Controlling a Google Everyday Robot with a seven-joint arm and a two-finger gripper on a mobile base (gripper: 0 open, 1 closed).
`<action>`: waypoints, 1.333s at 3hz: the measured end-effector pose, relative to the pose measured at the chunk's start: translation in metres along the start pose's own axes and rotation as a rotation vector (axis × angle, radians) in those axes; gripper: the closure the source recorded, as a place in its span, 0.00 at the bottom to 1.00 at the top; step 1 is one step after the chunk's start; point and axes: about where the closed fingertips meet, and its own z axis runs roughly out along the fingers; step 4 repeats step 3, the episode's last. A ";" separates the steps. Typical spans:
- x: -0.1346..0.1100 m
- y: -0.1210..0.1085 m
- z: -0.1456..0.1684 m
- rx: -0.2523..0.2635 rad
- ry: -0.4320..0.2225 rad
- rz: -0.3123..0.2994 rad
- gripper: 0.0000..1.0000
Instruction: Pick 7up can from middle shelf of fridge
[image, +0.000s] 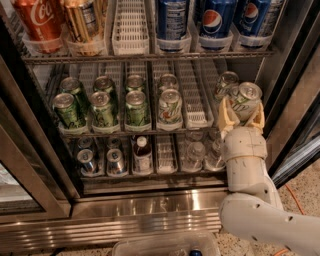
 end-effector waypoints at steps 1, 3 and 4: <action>-0.012 0.007 -0.008 -0.025 0.004 0.056 1.00; -0.026 0.025 -0.017 -0.090 0.020 0.160 1.00; -0.026 0.025 -0.017 -0.090 0.020 0.160 1.00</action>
Offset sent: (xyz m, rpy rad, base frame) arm -0.0290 0.0212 0.0162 0.1314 0.0212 0.1537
